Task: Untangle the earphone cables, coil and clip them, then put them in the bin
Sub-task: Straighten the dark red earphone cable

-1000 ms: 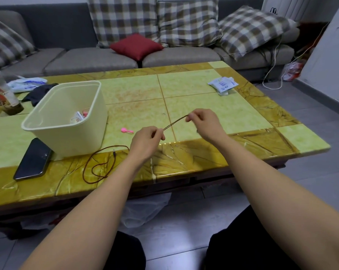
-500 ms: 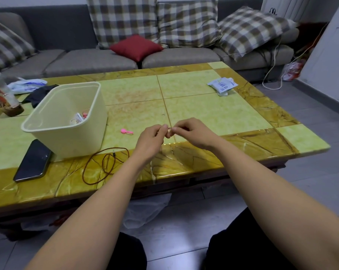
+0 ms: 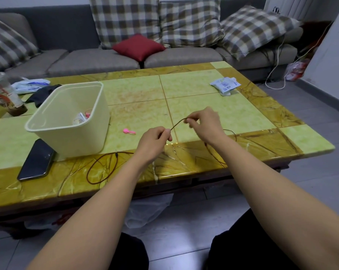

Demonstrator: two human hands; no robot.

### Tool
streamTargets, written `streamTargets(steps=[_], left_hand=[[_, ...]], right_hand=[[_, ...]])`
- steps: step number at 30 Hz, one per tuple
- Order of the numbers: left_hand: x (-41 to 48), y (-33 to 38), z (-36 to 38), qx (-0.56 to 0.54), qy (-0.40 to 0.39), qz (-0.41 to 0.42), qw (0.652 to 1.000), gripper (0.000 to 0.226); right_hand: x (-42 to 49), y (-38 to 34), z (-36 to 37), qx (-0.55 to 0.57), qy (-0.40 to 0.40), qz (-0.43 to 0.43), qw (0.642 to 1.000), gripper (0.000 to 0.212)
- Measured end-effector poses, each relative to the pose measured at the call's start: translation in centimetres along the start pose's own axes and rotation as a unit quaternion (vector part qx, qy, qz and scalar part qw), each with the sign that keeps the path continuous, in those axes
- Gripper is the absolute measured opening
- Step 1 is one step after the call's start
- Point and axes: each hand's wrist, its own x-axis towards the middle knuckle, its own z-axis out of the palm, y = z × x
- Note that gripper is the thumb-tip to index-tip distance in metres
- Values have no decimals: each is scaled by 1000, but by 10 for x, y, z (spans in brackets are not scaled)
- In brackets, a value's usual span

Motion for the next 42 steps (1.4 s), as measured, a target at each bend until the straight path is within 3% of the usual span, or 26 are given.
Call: streamTargets(steps=[2,4,6,8,11,13,15,17,19,20,22,24,26,28,30,32,34,36,37,39,40,42], left_hand=[[1,-2,1,13,0,5,1000,33],[2,-1,4,16,-2,11,1000,33],[2,0,5,12,1,14,1000,33],[2,-1,2,0,9,8,1000,33],[3,-7,-2,-16,10,-1,1000,32],[3,-7,-2,-20,11,1,1000,31],[2,-5,0,-23,12,5,1000,31],[2,-4,0,-25,13,6,1000,31],[2,-4,-2,-28,19,2,999,31],[2,-4,-2,-28,20,0,999,31],[2,-3,0,-26,16,-2,1000,31],[1,-2,1,-20,15,-3,1000,31],[1,-4,-2,-16,24,-6,1000,31],[2,-6,-4,-19,26,-10,999,31],[2,-6,-3,-19,17,-9,1000,31],[1,-4,-1,-19,15,-3,1000,31],[1,-4,-3,-15,22,-3,1000,31],[1,-5,-6,-11,31,-10,999,31],[1,-5,-7,-9,33,-12,999,32],[0,-4,-6,-8,31,-9,999,32],[0,-2,-5,-7,29,-5,1000,32],[-2,0,-4,-2,31,4,1000,31]], right_hand=[[-1,-4,-3,23,9,-9,1000,32],[-6,-16,-3,155,-93,-51,982,44],[-10,-22,-2,167,-157,-73,971,28],[-3,-16,-2,145,-103,-37,983,16],[0,-1,-5,96,46,25,994,28],[-5,-8,-6,170,-24,-5,985,48],[-9,-17,-3,226,-131,-46,964,42],[-6,-15,-1,192,-97,-27,976,21],[-2,-10,-1,142,-10,8,990,23],[-3,-10,-1,145,-13,-4,989,30],[-9,-20,-1,183,-101,-62,976,41],[-12,-26,2,162,-139,-79,974,26],[-3,-20,3,117,-62,-16,991,18],[-1,-11,0,88,15,23,996,24],[-6,-18,-3,145,-39,-18,989,40],[-12,-27,0,183,-129,-71,972,33],[-4,-22,0,150,-85,-41,984,17],[1,-9,-2,103,15,16,994,18],[0,-7,-3,107,18,14,994,25],[-6,-16,-3,164,-56,-28,984,40],[-9,-21,0,178,-102,-53,977,37],[-6,-22,2,134,-94,-47,985,20]])
